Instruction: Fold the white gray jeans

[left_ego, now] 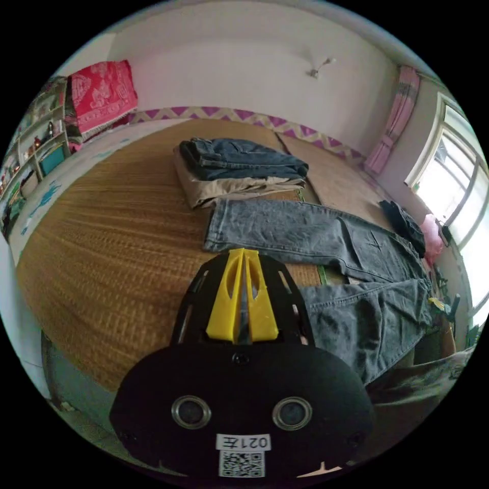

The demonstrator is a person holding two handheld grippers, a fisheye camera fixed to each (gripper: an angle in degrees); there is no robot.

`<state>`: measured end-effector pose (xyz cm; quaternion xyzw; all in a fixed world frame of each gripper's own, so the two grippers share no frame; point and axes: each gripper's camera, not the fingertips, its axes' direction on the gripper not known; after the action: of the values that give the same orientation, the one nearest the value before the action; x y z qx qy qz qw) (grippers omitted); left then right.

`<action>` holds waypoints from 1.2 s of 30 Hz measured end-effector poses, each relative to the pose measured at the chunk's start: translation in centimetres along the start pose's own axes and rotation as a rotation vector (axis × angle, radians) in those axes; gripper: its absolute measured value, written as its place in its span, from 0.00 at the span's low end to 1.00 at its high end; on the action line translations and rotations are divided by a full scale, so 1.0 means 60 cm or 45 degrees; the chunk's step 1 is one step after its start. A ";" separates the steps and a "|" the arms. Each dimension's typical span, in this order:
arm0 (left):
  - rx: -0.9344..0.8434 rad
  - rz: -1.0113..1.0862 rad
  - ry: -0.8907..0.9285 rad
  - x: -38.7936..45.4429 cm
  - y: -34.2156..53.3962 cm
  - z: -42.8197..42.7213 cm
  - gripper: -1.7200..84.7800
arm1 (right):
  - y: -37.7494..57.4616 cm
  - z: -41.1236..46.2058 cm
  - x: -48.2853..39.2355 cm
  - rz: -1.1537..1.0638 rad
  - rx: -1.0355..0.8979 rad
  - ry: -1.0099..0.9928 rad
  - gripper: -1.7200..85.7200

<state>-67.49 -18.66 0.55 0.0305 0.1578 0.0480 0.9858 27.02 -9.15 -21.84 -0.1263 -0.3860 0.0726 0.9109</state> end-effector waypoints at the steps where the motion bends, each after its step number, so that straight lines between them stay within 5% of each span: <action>1: -0.049 0.030 -0.024 0.007 -0.030 0.021 0.01 | 0.000 0.001 0.002 0.010 -0.001 -0.002 0.01; 5: -0.414 0.054 -0.135 0.011 -0.082 0.105 0.01 | 0.002 0.001 0.008 0.054 0.004 -0.012 0.01; 14: -0.354 -0.061 0.154 -0.069 -0.064 0.091 0.01 | 0.010 -0.001 0.025 0.092 0.018 -0.050 0.01; 21: 0.009 -0.192 0.025 -0.124 -0.123 0.039 0.03 | 0.015 -0.004 0.041 0.125 0.014 -0.096 0.01; 25: -0.253 -0.349 0.254 -0.210 -0.162 0.091 0.16 | 0.017 -0.006 0.048 0.139 0.008 -0.113 0.01; 29: -0.393 -0.376 0.443 -0.232 -0.163 0.137 0.13 | 0.020 -0.006 0.056 0.167 0.010 -0.142 0.01; 32: -0.177 -0.232 0.546 -0.217 -0.179 0.107 0.05 | 0.022 -0.007 0.060 0.184 0.012 -0.154 0.01; 34: 0.190 0.096 0.591 -0.175 -0.189 0.032 0.02 | 0.024 -0.008 0.060 0.188 0.012 -0.154 0.01; 36: 0.204 0.136 0.470 -0.162 -0.188 0.024 0.01 | 0.025 -0.008 0.058 0.188 0.012 -0.151 0.01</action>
<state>-75.28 -30.95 4.08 0.1078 0.3371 0.0920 0.9307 29.75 -7.02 -20.18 -0.1456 -0.4287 0.1487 0.8792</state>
